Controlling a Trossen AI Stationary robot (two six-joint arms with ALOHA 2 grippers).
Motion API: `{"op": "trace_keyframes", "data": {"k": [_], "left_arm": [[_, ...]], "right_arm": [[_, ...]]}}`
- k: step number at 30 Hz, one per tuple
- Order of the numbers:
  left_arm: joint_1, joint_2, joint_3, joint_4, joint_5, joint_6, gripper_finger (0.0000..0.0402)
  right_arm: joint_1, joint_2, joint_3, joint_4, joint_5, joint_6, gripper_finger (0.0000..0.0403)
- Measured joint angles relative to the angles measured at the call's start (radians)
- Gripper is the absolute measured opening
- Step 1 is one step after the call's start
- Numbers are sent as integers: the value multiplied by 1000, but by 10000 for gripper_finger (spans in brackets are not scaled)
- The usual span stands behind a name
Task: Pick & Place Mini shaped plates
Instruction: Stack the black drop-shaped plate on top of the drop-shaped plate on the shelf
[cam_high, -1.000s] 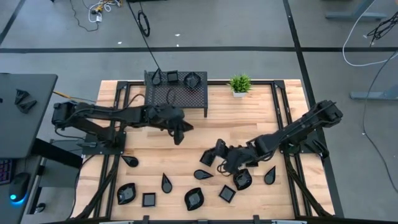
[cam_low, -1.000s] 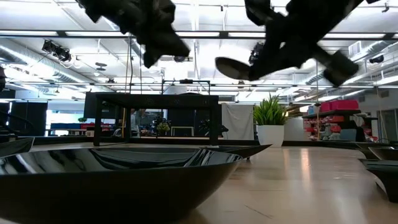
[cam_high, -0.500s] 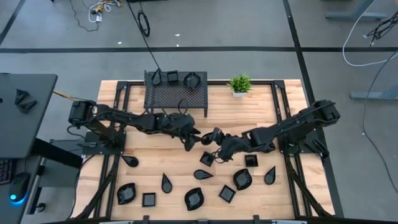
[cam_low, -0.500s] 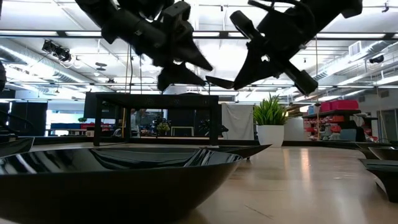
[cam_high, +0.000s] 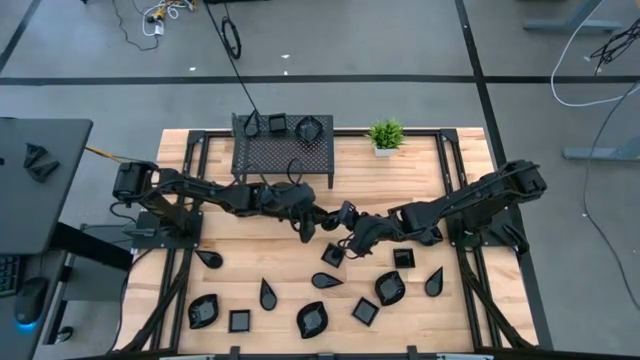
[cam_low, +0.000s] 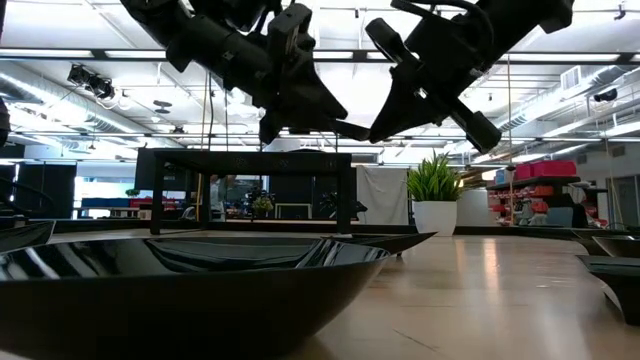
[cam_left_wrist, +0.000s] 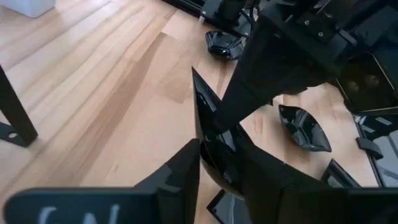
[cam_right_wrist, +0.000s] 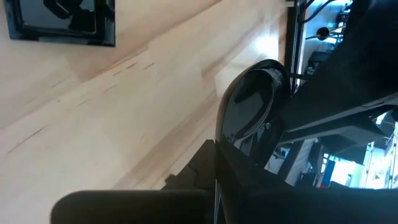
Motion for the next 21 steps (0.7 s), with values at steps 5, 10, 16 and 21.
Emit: {"op": "trace_keyframes", "data": {"k": [5,10,16,21], "left_arm": [[0,0,0,-3,-2,24,66],[1,0,0,-4,-7,27,27],[1,0,0,-12,-30,59,7],[3,0,0,-26,-44,81,10]], "right_arm": [[0,0,0,30,0,1,11],[1,0,-1,42,-3,5,11],[1,0,-1,74,-6,85,16],[0,0,-1,138,-25,103,52]]}}
